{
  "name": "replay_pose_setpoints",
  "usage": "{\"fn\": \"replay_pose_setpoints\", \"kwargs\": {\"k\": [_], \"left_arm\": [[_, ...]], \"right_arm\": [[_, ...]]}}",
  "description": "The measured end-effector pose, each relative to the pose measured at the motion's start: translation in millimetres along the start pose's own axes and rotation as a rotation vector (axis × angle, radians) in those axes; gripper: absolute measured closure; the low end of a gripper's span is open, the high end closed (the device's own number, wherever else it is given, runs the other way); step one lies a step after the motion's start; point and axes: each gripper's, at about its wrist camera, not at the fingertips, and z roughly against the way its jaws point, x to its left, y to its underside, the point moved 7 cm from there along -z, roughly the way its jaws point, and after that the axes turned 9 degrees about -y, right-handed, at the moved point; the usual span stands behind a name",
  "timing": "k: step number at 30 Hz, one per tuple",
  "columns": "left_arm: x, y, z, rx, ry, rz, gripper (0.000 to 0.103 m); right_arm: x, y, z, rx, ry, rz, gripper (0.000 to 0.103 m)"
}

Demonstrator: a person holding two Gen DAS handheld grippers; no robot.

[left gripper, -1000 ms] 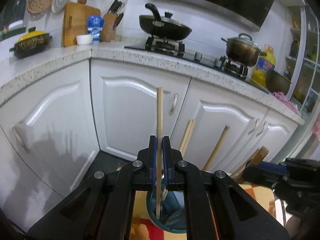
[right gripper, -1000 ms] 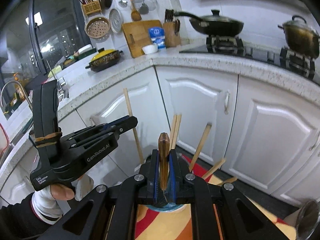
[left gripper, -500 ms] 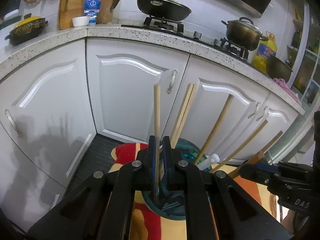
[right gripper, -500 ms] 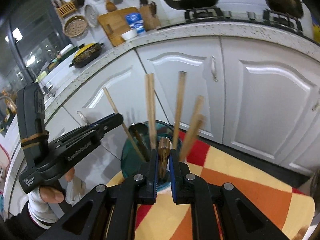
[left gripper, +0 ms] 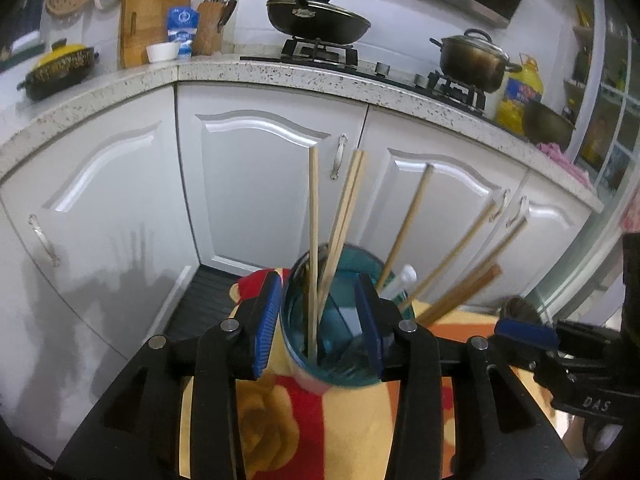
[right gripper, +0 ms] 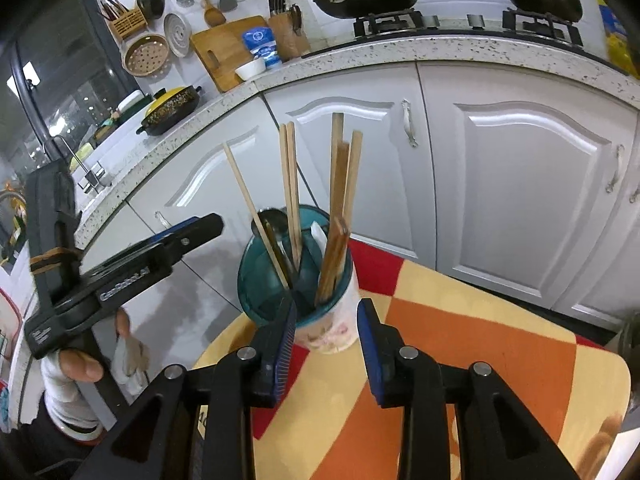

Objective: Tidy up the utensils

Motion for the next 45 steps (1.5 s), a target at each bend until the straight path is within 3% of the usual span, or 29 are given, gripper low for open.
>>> {"fn": "replay_pose_setpoints", "kwargs": {"k": [15, 45], "left_arm": [[-17.1, 42.3, 34.5, -0.006, -0.050, -0.073, 0.066], [-5.4, 40.6, 62.9, -0.088, -0.118, -0.079, 0.066]], "right_arm": [[9.6, 18.4, 9.4, -0.046, 0.105, 0.006, 0.064], [33.9, 12.5, 24.7, -0.075, 0.147, 0.074, 0.059]]}}
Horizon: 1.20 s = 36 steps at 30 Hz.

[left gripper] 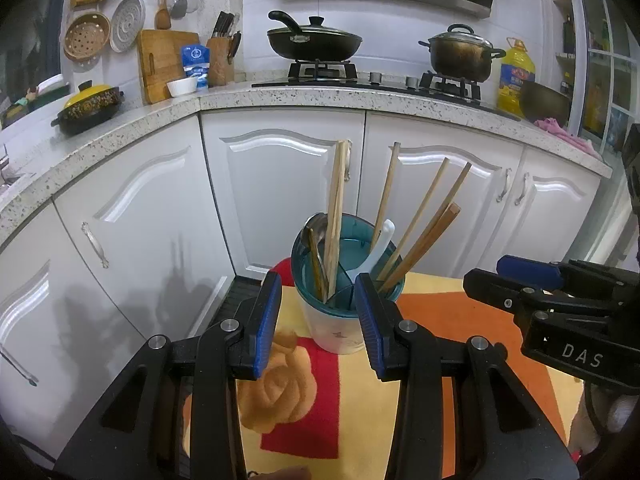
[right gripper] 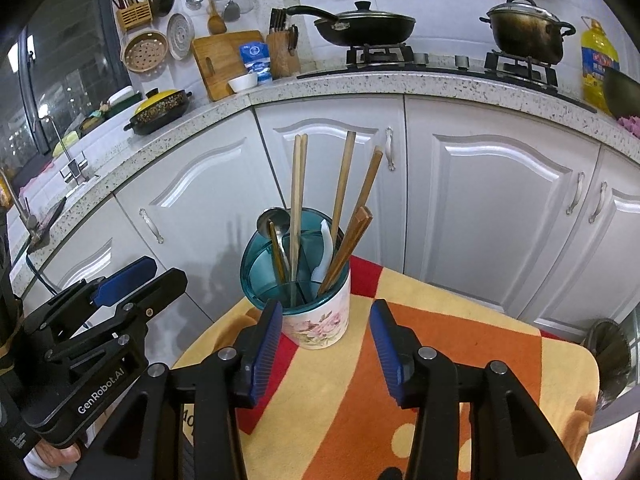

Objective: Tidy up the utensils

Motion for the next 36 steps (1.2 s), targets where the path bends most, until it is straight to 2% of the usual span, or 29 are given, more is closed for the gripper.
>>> {"fn": "replay_pose_setpoints", "kwargs": {"k": [36], "left_arm": [[-0.3, 5.6, -2.2, 0.005, -0.007, -0.001, 0.066]], "right_arm": [[5.5, 4.2, -4.4, 0.011, 0.014, 0.024, 0.057]]}}
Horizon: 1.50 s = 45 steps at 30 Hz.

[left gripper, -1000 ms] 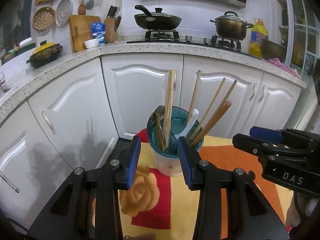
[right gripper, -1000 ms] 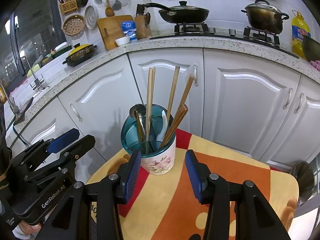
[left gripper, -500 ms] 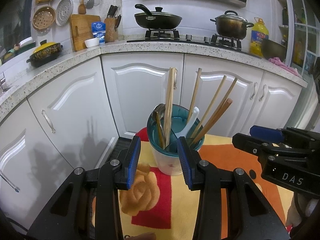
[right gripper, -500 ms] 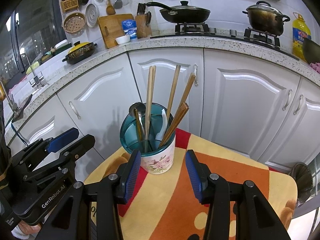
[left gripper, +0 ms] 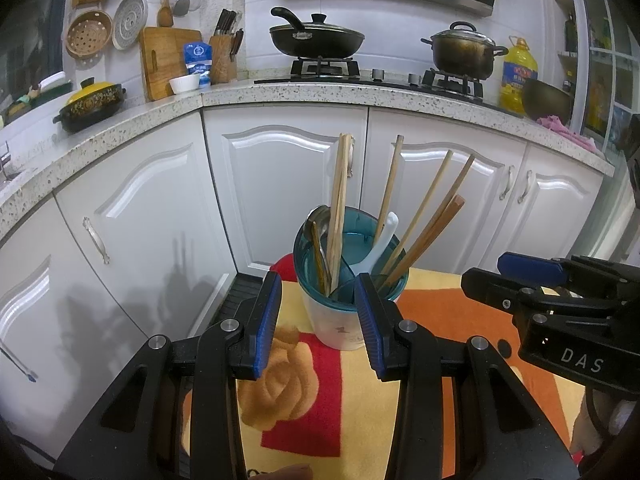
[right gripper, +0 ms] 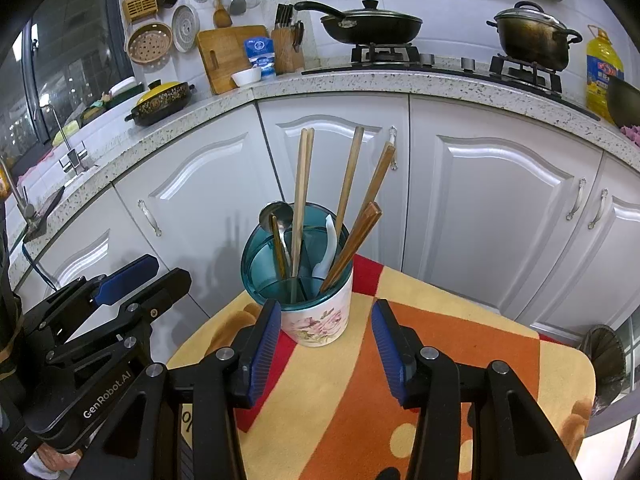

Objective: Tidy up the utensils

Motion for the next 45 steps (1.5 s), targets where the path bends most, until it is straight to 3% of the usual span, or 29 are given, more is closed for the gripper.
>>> {"fn": "replay_pose_setpoints", "kwargs": {"k": [45], "left_arm": [[2.0, 5.9, -3.6, 0.008, -0.003, 0.003, 0.066]], "right_arm": [[0.9, 2.7, -4.5, 0.023, -0.004, 0.017, 0.053]]}}
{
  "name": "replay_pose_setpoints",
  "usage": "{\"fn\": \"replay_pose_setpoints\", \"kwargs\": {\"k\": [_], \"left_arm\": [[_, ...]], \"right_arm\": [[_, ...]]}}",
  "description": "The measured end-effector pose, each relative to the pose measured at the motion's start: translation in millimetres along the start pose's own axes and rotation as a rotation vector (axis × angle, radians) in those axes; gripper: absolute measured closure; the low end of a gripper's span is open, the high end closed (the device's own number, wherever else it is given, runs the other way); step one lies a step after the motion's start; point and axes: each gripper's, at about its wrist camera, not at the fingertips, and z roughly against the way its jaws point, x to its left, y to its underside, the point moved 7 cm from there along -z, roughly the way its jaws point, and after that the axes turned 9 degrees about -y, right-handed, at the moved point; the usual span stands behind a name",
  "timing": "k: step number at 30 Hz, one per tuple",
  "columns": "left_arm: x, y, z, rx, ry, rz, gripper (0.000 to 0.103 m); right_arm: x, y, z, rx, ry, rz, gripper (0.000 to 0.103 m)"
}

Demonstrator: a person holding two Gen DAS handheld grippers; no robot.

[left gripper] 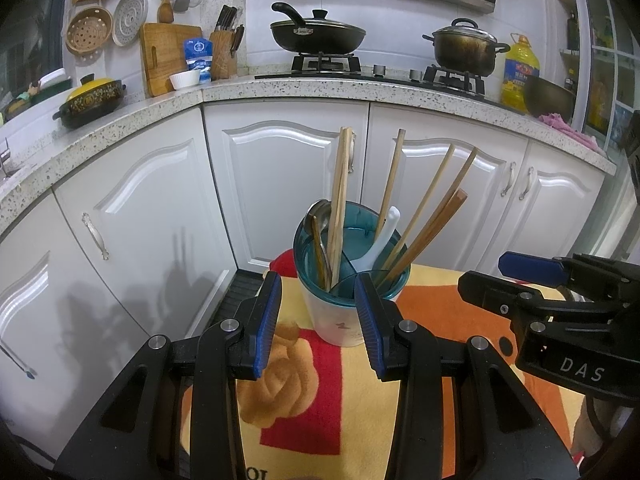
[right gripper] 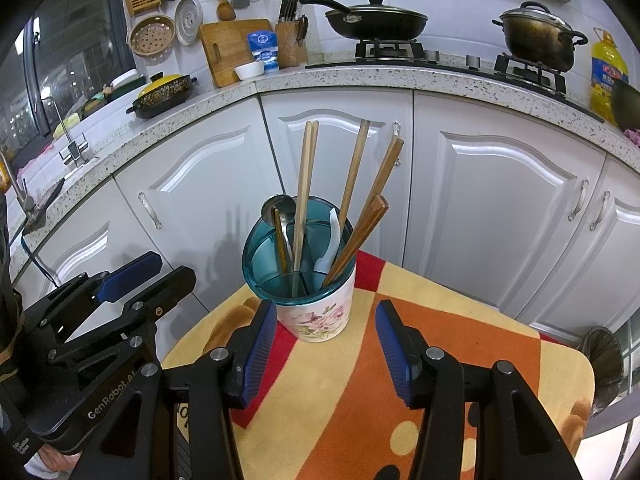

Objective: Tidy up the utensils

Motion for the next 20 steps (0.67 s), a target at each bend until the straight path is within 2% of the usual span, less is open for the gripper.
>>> {"fn": "replay_pose_setpoints", "kwargs": {"k": [20], "left_arm": [[-3.9, 5.6, -6.1, -0.002, 0.010, -0.012, 0.066]], "right_arm": [[-7.9, 1.5, -3.4, 0.012, -0.003, 0.000, 0.052]]}}
